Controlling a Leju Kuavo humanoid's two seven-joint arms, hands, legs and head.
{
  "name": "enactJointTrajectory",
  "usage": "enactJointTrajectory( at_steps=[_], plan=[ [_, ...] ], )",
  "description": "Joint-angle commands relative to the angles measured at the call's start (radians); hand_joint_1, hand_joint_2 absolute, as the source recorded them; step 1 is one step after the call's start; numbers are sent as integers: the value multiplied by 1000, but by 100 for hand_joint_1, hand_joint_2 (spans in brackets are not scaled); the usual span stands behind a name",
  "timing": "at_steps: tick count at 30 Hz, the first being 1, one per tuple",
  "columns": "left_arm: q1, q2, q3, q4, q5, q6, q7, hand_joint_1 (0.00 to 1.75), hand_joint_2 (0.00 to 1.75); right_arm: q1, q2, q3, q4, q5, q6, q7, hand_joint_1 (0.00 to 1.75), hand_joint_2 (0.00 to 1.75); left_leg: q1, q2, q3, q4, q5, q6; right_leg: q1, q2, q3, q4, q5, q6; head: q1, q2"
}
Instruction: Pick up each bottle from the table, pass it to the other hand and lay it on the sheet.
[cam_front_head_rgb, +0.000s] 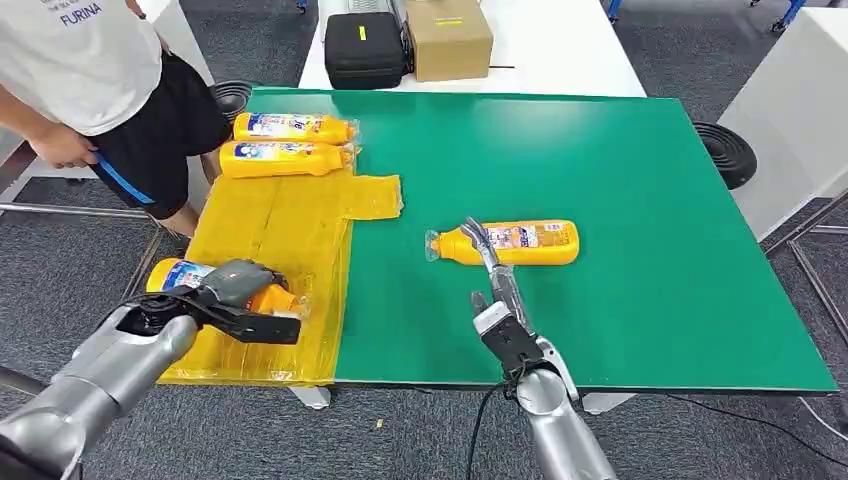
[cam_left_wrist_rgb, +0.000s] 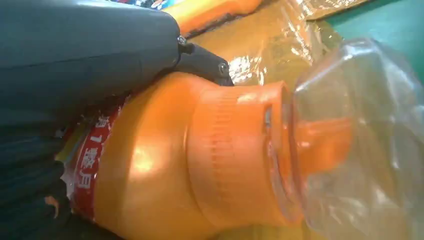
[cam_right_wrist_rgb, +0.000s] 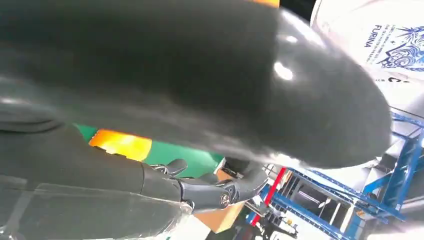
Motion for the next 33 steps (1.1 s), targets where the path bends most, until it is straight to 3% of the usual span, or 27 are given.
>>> enactJointTrajectory(
  at_steps=[1, 14, 15, 17, 20, 21, 22, 23, 33],
  plan=[
    [-116, -128, -133, 251, -18, -32, -21, 175, 175, -13, -8, -35, 19, 6, -10, 3, 0, 0, 0, -4, 4, 0, 0, 0, 1, -6, 6, -1, -1, -2, 0, 0],
    [-155, -160, -159, 299, -10, -63, -37, 173, 175, -26, -6, -44, 42, 7, -11, 4, 0, 0, 1, -5, 5, 0, 3, 0, 1, -7, 7, -1, 1, -4, 0, 0],
    [-160, -166, -157, 310, 1, -68, -43, 164, 175, -25, -6, -47, 40, 8, -14, 4, 0, 0, 1, -5, 4, 0, 3, 0, 1, -6, 6, -1, 1, -4, 0, 0],
    [-169, -173, -168, 321, 0, -70, -49, 122, 175, -17, -5, -53, 31, 9, -17, 4, 0, 0, 0, -5, 3, 0, 4, 0, 1, -6, 5, -1, 2, -3, 0, 0],
    [-169, -173, -168, 321, 0, -70, -49, 122, 175, -17, -5, -53, 31, 9, -17, 4, 0, 0, 0, -5, 3, 0, 4, 0, 1, -6, 5, -1, 2, -3, 0, 0],
    [-173, -174, -170, 324, 2, -80, -55, 99, 175, -15, -5, -54, 28, 9, -17, 4, 0, 0, 1, -5, 5, -1, 3, 0, 1, -6, 7, -1, 1, -4, 0, 0],
    [-178, -176, -172, 330, 11, -95, -66, 19, 175, -10, -3, -57, 22, 9, -18, 5, 0, 0, 0, -5, 4, 0, 3, 0, 1, -5, 5, -1, 2, -3, 0, 0],
    [-185, -174, -179, 331, 12, -103, -73, 0, 175, -6, -2, -59, 19, 10, -18, 5, 0, 0, 0, -5, 3, 0, 4, 0, 1, -6, 5, -1, 2, -3, 0, 0],
    [-211, -119, -220, 307, 62, -168, -115, 0, 175, -7, -6, -47, 53, 16, -27, -5, 0, 0, 1, -4, 4, 0, 3, 0, 1, -5, 5, -1, 2, -4, 0, 0]
  ],
)
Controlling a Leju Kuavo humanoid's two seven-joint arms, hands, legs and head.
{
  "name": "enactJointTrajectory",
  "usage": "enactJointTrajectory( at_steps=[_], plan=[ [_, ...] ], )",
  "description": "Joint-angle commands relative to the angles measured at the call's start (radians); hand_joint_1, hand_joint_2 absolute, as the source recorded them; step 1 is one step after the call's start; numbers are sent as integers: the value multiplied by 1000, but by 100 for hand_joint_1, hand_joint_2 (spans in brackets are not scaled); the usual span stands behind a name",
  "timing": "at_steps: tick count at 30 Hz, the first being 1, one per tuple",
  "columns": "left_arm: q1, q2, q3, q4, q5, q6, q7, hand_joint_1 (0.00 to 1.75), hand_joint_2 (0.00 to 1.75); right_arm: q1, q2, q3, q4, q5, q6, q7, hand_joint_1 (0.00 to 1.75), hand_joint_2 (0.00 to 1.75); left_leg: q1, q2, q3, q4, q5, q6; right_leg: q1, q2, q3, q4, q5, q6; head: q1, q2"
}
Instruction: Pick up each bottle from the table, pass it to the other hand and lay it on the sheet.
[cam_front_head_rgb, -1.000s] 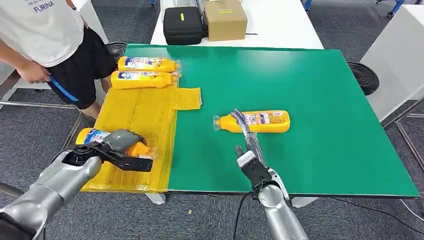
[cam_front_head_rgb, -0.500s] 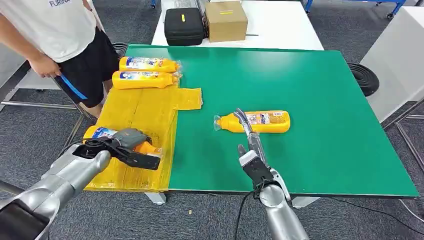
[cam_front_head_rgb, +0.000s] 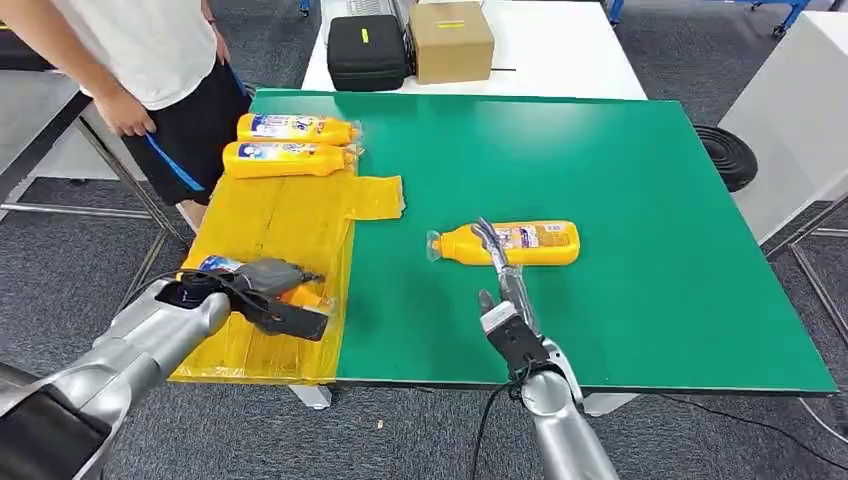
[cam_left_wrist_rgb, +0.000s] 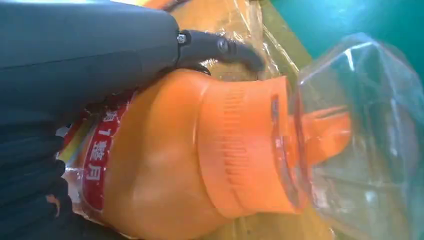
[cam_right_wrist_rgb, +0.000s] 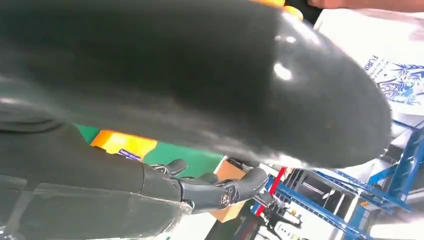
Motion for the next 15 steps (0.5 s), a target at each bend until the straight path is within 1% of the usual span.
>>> enactJointTrajectory(
  at_steps=[1, 6, 7, 8, 9, 10, 13, 14, 15],
  plan=[
    [-54, 29, -100, 49, 47, -46, -29, 0, 175, -17, -6, -16, 55, 0, -11, -7, 0, 0, 1, 2, 3, 0, -1, 0, 1, 1, 3, -1, -1, -2, 0, 0],
    [-60, 46, -121, 36, 66, -54, -27, 0, 175, -24, -7, -13, 61, -2, -11, -10, 0, 0, 1, 4, 6, 0, -3, 0, 2, 2, 6, -1, -2, -4, 0, 0],
    [-61, 49, -126, 34, 63, -57, -27, 0, 175, -24, -7, -13, 63, -3, -11, -10, 0, 0, 1, 2, 2, 0, -1, 0, 1, 1, 2, -1, -1, -2, 0, 0],
    [-61, 53, -129, 30, 65, -59, -29, 0, 0, -26, -7, -13, 64, -3, -11, -10, 0, 0, 1, 3, 4, 0, -2, 0, 2, 1, 4, -1, -1, -3, 0, 0],
    [-61, 58, -132, 26, 72, -61, -29, 0, 0, -26, -7, -12, 64, -4, -12, -11, 0, 0, 1, 4, 4, 0, -2, 0, 2, 2, 4, -1, -1, -3, 0, 0],
    [-61, 65, -134, 21, 73, -61, -32, 0, 0, -25, -7, -13, 65, -6, -14, -12, 0, 0, 1, 2, 2, 0, -1, 0, 1, 1, 2, -1, 0, -2, 0, 0],
    [-68, 77, -132, 8, 93, -79, -42, 0, 0, -26, -9, -13, 70, -8, -16, -14, 0, 0, 1, 4, 5, 0, -3, 0, 2, 2, 5, -1, -1, -4, 0, 0],
    [-71, 81, -132, 5, 96, -83, -43, 0, 0, -25, -10, -13, 71, -9, -17, -14, 0, 0, 1, 2, 2, 0, -1, 0, 1, 1, 2, 0, -1, -2, 0, 0],
    [-72, 83, -133, 3, 97, -85, -43, 0, 0, -25, -10, -13, 72, -10, -17, -14, 0, 0, 1, 3, 3, 0, -2, 0, 2, 1, 3, -1, -1, -3, 0, 0]
  ],
)
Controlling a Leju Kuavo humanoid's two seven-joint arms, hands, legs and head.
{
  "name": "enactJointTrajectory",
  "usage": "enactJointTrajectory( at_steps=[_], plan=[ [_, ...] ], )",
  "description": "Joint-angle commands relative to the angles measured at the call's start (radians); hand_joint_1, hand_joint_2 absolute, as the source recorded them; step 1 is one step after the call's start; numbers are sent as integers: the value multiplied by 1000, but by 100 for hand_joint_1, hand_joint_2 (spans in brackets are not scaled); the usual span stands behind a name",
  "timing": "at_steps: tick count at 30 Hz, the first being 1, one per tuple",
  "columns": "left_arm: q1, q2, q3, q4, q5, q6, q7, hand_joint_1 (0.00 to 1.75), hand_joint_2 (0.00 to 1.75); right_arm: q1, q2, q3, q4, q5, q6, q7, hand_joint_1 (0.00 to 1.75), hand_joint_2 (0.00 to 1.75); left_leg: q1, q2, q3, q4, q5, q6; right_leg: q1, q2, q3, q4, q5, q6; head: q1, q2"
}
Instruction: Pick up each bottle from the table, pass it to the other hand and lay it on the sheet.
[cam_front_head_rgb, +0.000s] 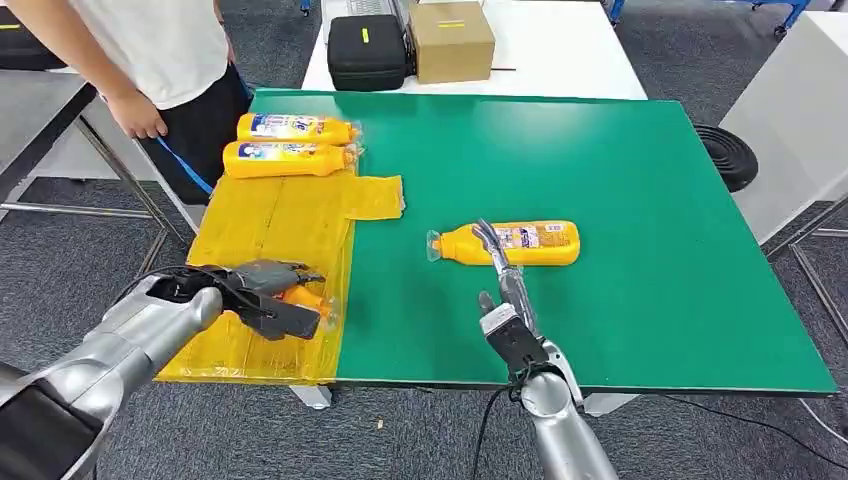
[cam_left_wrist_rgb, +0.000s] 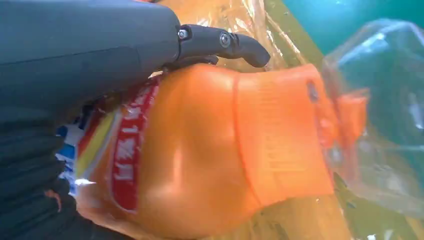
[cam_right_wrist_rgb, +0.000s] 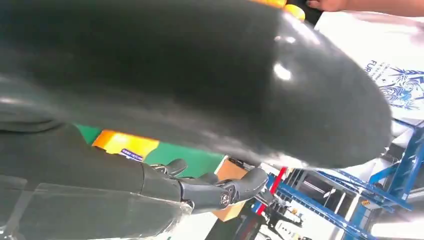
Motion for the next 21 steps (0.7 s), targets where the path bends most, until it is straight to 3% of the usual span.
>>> enactJointTrajectory(
  at_steps=[1, 16, 21],
  plan=[
    [-47, 47, -76, -8, 29, -37, -11, 0, 0, -27, -10, -12, 65, -9, -6, -9, 0, 0, 1, 2, 2, 0, -1, 0, 1, 1, 2, 0, -1, -2, 0, 0],
    [-37, 87, -75, -35, 35, -23, -13, 0, 0, -39, -9, -7, 84, -12, -4, -13, 0, 0, 0, 2, 2, 0, -1, 0, 1, 1, 1, 0, 0, -2, 0, 0],
    [-15, 137, -46, -126, 80, 11, 2, 0, 0, -53, -7, -3, 97, -21, -2, -16, 0, 0, 0, 2, 1, 0, -1, 0, 1, 1, 1, 0, 0, -2, 0, 0]
  ],
)
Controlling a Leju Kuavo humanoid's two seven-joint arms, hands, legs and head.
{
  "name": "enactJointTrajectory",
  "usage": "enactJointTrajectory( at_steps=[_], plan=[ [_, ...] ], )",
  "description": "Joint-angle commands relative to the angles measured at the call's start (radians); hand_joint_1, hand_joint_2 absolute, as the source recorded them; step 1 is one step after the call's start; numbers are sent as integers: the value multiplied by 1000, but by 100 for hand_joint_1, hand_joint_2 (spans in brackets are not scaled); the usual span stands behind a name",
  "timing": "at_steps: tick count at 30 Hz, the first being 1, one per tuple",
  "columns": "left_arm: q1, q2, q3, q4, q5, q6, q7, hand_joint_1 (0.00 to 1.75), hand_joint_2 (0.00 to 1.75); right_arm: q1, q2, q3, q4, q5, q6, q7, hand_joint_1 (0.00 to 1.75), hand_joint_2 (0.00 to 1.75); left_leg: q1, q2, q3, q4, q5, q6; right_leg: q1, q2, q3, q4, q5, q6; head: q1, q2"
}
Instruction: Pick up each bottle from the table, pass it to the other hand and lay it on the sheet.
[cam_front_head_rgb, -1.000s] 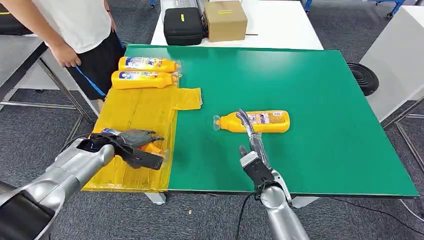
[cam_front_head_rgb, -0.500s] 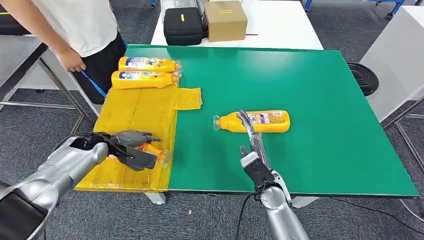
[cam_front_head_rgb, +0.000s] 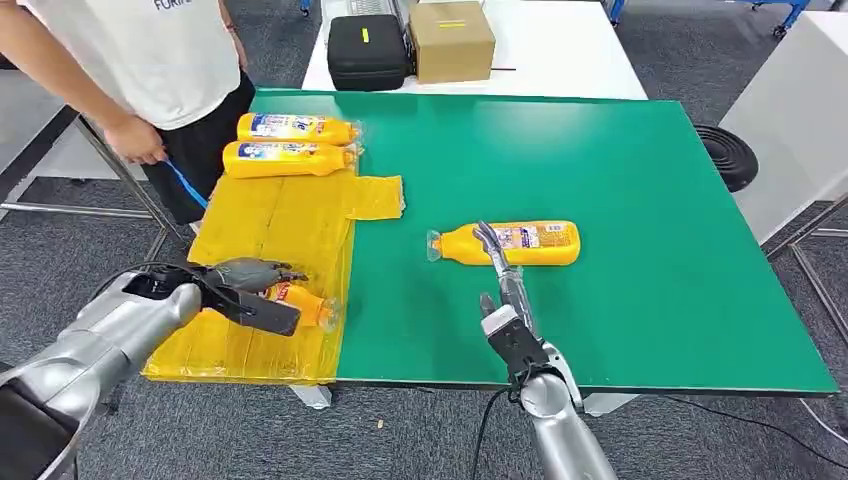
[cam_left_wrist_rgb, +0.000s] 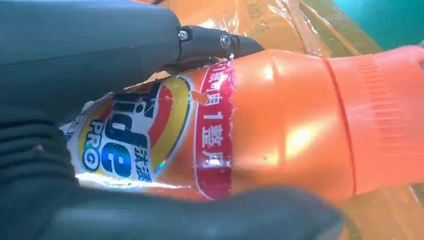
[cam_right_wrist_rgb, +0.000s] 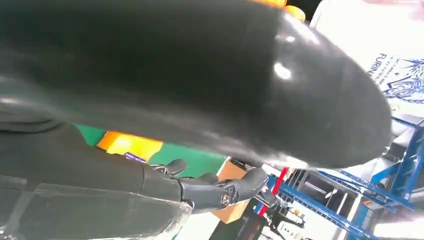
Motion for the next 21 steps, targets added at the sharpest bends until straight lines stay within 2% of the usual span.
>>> enactJointTrajectory(
  at_steps=[1, 9, 17, 21],
  plan=[
    [-9, 79, -10, -106, 44, 15, 14, 0, 0, -51, -7, -3, 73, -8, 1, -3, 0, 0, 1, 4, 2, 0, -2, 0, 1, 3, 2, 0, 0, -2, 0, 0],
    [15, 217, 33, -328, 112, -20, 44, 0, 0, -45, -9, -12, 84, -8, 6, -4, 0, 0, 1, 5, 3, 1, -3, -1, 2, 3, 2, 0, -1, -3, 0, 0],
    [22, 222, 35, -342, 116, -23, 50, 0, 0, -46, -8, -12, 87, -9, 6, -6, 0, 0, 1, 2, 2, 0, -2, 0, 2, 1, 2, -1, -1, -2, 0, 0],
    [39, 259, 57, -399, 127, -8, 62, 0, 0, -50, -9, -11, 101, -10, 7, -9, 0, 0, 1, 3, 1, 0, -2, 0, 1, 2, 1, 0, -1, -2, 0, 0]
  ],
)
